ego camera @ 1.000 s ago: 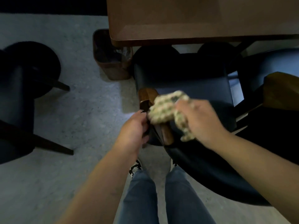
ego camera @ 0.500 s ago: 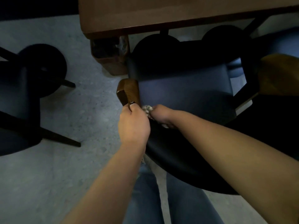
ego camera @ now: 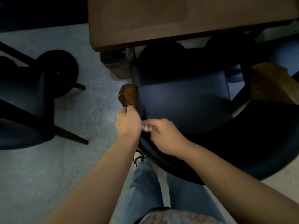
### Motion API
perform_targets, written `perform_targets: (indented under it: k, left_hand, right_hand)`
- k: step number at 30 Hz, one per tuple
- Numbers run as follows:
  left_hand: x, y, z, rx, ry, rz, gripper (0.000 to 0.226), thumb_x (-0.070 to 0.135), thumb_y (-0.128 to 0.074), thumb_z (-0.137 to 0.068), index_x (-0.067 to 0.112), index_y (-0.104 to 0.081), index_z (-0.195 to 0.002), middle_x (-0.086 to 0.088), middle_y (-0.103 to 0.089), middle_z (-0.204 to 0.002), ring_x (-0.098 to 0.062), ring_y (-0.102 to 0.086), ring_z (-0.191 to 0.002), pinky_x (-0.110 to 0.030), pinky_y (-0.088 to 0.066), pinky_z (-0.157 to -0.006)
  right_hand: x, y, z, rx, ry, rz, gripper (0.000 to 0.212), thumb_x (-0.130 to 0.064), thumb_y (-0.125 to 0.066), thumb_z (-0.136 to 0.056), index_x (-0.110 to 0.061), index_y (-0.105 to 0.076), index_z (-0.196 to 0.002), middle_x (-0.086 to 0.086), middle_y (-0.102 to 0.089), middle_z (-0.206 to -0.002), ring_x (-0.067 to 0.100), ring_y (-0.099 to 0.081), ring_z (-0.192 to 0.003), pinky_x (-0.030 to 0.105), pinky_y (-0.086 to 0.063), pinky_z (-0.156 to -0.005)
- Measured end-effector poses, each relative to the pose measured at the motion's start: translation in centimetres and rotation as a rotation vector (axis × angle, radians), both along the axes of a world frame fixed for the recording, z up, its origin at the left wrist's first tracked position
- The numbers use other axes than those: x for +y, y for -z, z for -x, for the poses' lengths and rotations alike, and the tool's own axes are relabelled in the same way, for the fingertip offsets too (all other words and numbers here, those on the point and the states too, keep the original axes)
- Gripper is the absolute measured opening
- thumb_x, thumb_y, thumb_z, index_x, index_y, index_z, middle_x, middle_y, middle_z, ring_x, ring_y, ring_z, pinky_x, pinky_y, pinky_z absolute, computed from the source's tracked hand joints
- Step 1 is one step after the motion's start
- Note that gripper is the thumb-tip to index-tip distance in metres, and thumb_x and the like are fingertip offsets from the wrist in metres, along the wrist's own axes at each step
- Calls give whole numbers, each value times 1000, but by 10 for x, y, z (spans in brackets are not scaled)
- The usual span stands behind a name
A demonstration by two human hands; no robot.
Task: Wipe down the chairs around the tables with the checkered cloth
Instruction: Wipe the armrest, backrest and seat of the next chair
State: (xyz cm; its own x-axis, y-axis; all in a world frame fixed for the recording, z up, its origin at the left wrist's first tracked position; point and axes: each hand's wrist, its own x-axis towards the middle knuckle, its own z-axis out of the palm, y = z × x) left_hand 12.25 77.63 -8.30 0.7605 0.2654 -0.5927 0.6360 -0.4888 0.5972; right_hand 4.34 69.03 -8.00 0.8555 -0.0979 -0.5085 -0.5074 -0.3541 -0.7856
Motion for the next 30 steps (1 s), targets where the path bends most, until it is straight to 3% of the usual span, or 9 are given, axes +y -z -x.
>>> perform_targets:
  k: [3,5,7,10,13,17,21,24,30]
  left_hand:
    - [-1,-5,2,19,-32,20,33,32,-41,-93,12,-65,-101,-3,-63,-90,-25,-55,-84,-34,-35,-74]
    - [0,-9,4,25,-64,36,30,31,-41,-93,15,-65,-100,-3,-62,-92,-26,-53,-88,-34,-35,-77]
    - [1,-11,9,7,-72,19,28,26,-40,-94,12,-64,-97,-8,-64,-99,-28,-53,-89,-34,-36,-77]
    - [-4,-15,31,-36,-77,-58,31,23,-38,-96,11,-59,-117,-8,-61,-107,-22,-50,-89,-31,-32,-75]
    - [-9,-17,60,-107,-129,-92,34,22,-38,-99,14,-51,-129,-11,-61,-118,-27,-56,-103,-28,-32,-78]
    - [-10,-16,72,-86,-186,-162,37,24,-34,-101,13,-46,-134,-14,-59,-126,-34,-55,-113,-34,-38,-86]
    - [-8,-16,80,-71,-117,-241,33,26,-30,-101,11,-51,-122,-17,-60,-119,-37,-56,-105,-35,-36,-79]
    - [-9,-19,79,-71,-117,-255,32,27,-29,-101,11,-49,-121,-16,-59,-117,-28,-53,-91,-34,-34,-76]
    - [-18,-23,96,-62,-289,-137,39,25,-37,-101,7,-39,-135,-16,-52,-133,-35,-52,-119,-36,-38,-90]
  right_hand:
    - [-1,-4,-5,55,113,-34,54,2,-50,-78,-21,-61,-125,10,-67,-113,26,-62,-95,24,-43,-77]
    - [3,-4,-10,88,201,-57,53,1,-50,-82,-20,-54,-131,13,-63,-121,30,-59,-103,34,-46,-87]
    - [9,-9,-7,63,79,14,50,-1,-45,-86,-21,-55,-130,10,-60,-127,31,-56,-113,39,-46,-97]
    - [8,-16,7,-26,-84,23,43,-8,-43,-89,-22,-61,-125,5,-61,-127,28,-57,-114,42,-47,-96]
    - [0,-16,24,-62,-133,27,41,-15,-44,-90,-24,-60,-127,3,-59,-131,26,-54,-121,43,-44,-101]
    - [-13,-12,62,-1,-256,129,55,-2,-44,-86,-19,-50,-138,3,-45,-147,23,-41,-135,41,-35,-110]
    - [-56,-14,105,71,-398,269,62,0,-40,-82,-27,-52,-137,-4,-45,-146,20,-42,-134,37,-34,-111]
    - [-98,-23,120,182,-501,370,62,0,-41,-78,-31,-59,-129,-3,-55,-137,26,-49,-126,38,-41,-104]
    - [-64,-30,75,-7,-128,181,54,4,-45,-80,-19,-64,-125,7,-64,-126,27,-57,-118,33,-43,-101]
